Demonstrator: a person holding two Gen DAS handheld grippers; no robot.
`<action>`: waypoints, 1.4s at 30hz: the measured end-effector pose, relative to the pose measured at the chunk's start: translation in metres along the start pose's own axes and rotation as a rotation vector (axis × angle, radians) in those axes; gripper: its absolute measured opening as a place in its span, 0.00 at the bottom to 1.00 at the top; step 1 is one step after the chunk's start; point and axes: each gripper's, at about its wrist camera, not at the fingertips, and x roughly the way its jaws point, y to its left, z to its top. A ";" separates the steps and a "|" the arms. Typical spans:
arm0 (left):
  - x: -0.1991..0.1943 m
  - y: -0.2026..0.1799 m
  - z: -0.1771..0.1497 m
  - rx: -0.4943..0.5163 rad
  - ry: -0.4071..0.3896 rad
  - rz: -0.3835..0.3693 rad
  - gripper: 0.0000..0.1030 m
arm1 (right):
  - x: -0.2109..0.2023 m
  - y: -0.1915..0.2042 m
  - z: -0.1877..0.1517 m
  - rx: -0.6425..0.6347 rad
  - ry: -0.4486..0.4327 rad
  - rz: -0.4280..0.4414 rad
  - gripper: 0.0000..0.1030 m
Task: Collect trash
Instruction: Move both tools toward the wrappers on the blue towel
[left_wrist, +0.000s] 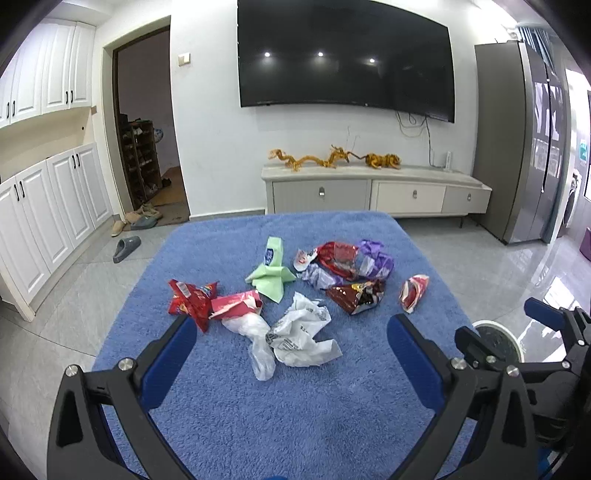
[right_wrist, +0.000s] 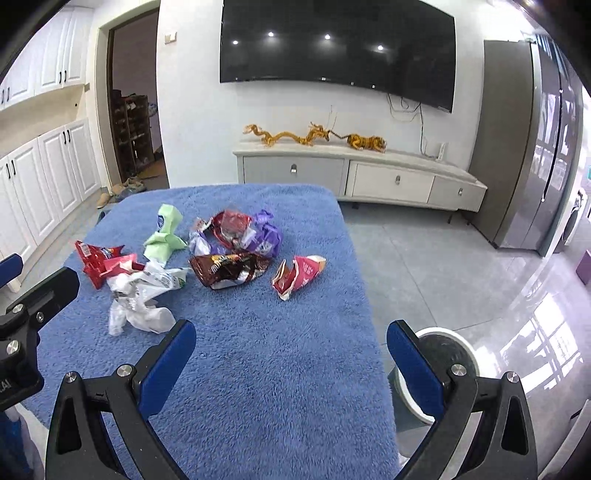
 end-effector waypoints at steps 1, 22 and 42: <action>-0.004 0.001 0.001 -0.002 -0.008 0.000 1.00 | -0.005 0.001 0.000 -0.001 -0.012 -0.006 1.00; -0.052 0.002 0.004 -0.020 -0.095 -0.002 1.00 | -0.078 -0.007 -0.003 0.026 -0.172 -0.075 1.00; -0.041 0.012 -0.002 -0.069 -0.101 0.041 1.00 | -0.082 -0.021 -0.009 0.131 -0.244 -0.008 1.00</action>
